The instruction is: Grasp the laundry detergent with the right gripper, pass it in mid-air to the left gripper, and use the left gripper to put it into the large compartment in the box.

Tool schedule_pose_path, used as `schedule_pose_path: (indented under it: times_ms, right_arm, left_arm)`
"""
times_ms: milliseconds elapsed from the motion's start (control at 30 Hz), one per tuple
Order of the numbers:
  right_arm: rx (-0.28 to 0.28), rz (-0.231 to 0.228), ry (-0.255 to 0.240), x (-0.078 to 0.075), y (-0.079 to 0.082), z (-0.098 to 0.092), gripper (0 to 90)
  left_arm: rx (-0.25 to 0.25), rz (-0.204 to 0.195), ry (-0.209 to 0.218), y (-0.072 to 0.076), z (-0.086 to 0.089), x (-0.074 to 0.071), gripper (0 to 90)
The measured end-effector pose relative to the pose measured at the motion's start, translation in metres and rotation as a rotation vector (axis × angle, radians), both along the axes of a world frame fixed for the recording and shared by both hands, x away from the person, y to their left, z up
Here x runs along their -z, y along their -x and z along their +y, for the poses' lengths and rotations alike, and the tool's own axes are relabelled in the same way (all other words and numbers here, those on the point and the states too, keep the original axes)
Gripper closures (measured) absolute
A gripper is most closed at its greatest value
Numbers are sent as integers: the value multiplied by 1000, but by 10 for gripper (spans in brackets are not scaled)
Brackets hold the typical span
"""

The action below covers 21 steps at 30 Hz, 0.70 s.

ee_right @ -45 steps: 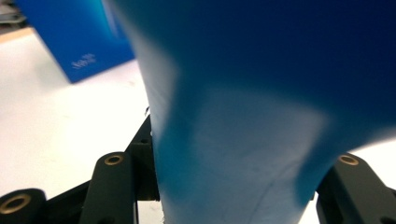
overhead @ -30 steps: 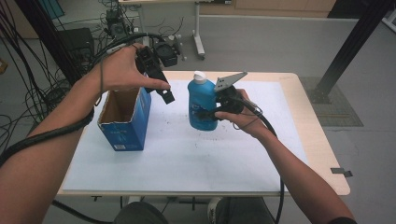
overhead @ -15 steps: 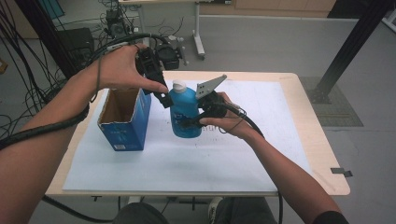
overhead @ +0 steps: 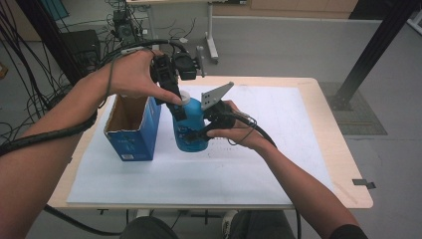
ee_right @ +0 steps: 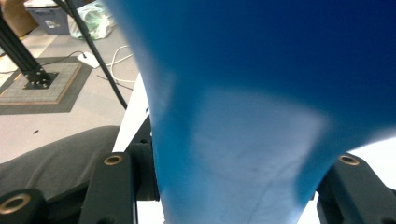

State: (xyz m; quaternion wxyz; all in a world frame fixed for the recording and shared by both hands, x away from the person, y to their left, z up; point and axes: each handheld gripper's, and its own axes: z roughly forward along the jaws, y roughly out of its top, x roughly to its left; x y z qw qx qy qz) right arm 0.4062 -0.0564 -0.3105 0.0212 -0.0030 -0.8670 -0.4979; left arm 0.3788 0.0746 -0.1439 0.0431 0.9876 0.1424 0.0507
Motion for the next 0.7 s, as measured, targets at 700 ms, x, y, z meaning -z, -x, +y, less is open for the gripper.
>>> schedule_pose_path:
  times_ms: [700]
  right_arm:
    - [-63,-36,-28,-7,8,9,436]
  left_arm:
    - [45,85,-17,-5,-6,16,55]
